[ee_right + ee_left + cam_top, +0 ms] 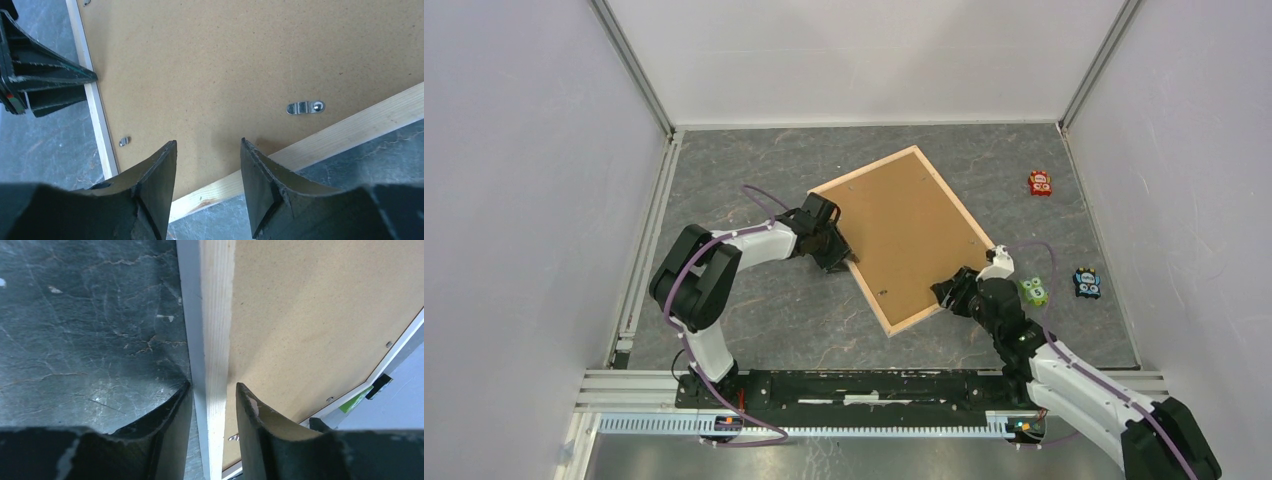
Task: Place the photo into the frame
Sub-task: Install the photo frame at the center of the board.
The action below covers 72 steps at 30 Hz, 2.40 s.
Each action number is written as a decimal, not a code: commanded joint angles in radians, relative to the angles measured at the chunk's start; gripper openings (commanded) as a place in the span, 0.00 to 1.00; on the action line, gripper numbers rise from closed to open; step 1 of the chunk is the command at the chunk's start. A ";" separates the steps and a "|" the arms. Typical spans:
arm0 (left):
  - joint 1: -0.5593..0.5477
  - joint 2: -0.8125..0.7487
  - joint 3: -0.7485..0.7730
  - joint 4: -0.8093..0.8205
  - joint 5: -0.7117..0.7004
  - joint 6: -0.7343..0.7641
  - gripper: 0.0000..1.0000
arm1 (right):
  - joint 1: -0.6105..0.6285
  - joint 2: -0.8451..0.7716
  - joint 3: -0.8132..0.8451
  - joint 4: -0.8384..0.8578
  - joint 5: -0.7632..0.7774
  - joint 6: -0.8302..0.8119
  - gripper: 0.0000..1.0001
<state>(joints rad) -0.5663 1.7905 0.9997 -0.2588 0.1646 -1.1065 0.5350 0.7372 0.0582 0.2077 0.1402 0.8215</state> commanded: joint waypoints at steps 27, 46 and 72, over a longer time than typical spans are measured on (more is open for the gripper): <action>0.055 0.015 0.054 -0.329 -0.142 0.695 0.10 | 0.013 0.338 0.500 -0.356 -0.216 -0.613 0.80; 0.068 -0.107 -0.002 -0.379 -0.450 0.921 0.02 | -0.068 0.559 0.657 -0.532 -0.116 -0.748 0.81; 0.067 -0.098 0.013 -0.376 -0.385 0.886 0.02 | 0.026 0.724 0.640 -0.459 0.004 -0.684 0.47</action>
<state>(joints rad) -0.5095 1.6802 1.0191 -0.5461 -0.2100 -0.2859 0.5529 1.4216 0.7029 -0.2905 0.0826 0.0933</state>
